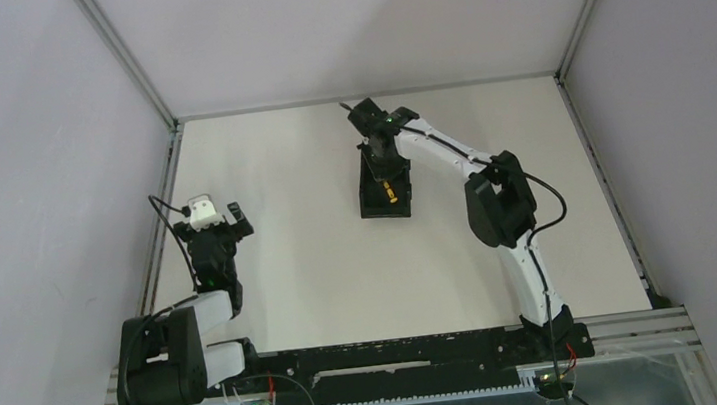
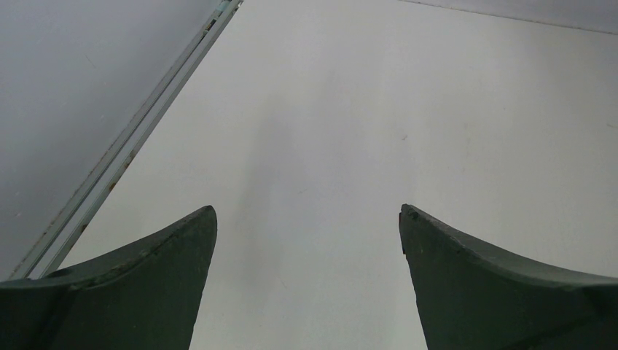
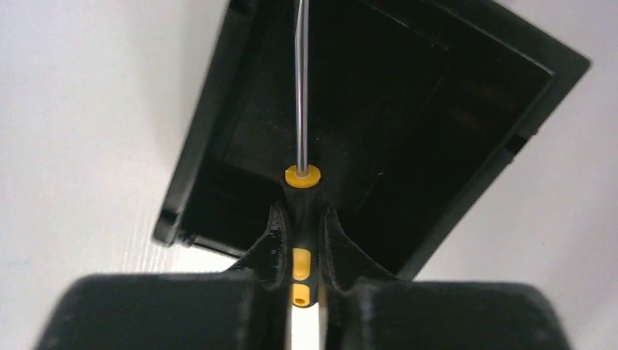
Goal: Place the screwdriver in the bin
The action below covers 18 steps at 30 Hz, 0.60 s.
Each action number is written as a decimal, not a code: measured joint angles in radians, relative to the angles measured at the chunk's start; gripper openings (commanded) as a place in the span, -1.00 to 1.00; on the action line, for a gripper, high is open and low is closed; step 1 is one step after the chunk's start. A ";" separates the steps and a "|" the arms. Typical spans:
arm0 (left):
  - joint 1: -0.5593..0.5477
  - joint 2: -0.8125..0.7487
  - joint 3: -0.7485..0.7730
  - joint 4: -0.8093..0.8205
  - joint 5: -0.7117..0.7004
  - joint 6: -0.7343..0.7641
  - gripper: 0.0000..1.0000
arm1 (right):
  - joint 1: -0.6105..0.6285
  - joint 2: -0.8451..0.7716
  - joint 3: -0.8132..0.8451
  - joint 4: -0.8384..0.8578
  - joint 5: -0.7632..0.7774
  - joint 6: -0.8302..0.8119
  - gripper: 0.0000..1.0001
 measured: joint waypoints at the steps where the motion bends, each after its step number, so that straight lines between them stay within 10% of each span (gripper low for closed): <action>1: 0.000 0.000 0.000 0.000 0.000 0.000 1.00 | -0.001 0.013 -0.009 0.009 0.010 -0.003 -0.48; 15: 0.000 0.000 0.000 0.000 0.000 0.000 1.00 | -0.003 0.008 -0.043 0.052 0.066 -0.029 -0.13; 17: 0.000 0.000 0.000 0.000 0.000 0.000 1.00 | -0.003 -0.037 -0.050 0.053 0.066 -0.029 0.17; 18: 0.000 0.000 0.000 0.000 0.000 0.000 1.00 | -0.003 -0.080 -0.062 0.061 0.066 -0.027 0.62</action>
